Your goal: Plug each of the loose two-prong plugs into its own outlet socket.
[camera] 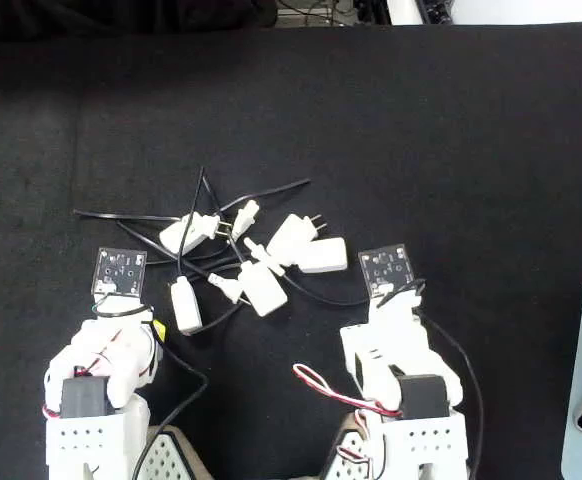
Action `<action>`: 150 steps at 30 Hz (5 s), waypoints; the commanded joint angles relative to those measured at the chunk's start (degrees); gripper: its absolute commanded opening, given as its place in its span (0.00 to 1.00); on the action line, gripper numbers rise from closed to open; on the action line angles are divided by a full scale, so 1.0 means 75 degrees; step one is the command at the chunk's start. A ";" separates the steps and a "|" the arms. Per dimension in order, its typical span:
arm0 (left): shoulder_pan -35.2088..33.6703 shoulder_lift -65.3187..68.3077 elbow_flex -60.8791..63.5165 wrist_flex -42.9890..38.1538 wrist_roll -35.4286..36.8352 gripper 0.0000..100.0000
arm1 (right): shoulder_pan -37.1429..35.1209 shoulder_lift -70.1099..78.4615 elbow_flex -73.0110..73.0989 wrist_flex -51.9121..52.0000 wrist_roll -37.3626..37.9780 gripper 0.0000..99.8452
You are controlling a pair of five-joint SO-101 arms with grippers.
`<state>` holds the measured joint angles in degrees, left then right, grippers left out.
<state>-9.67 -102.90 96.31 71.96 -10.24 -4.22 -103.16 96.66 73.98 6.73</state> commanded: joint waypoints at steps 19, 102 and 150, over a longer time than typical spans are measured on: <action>0.0029 0.0000 0.0147 0.0035 0.0023 0.15 | 0.0047 -0.0592 -0.0029 0.0059 -0.0070 0.01; -0.2034 -0.0012 -0.0064 -0.0281 0.0879 0.15 | -0.3223 0.9125 -0.6570 -0.1489 -0.1407 0.16; -0.2045 -0.0012 0.0018 -0.0281 0.0879 0.15 | -0.1242 0.5796 -0.7273 0.0059 -0.1711 0.01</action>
<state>-24.44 -102.90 96.31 70.64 -4.09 -17.23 -54.81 44.97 73.98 -3.91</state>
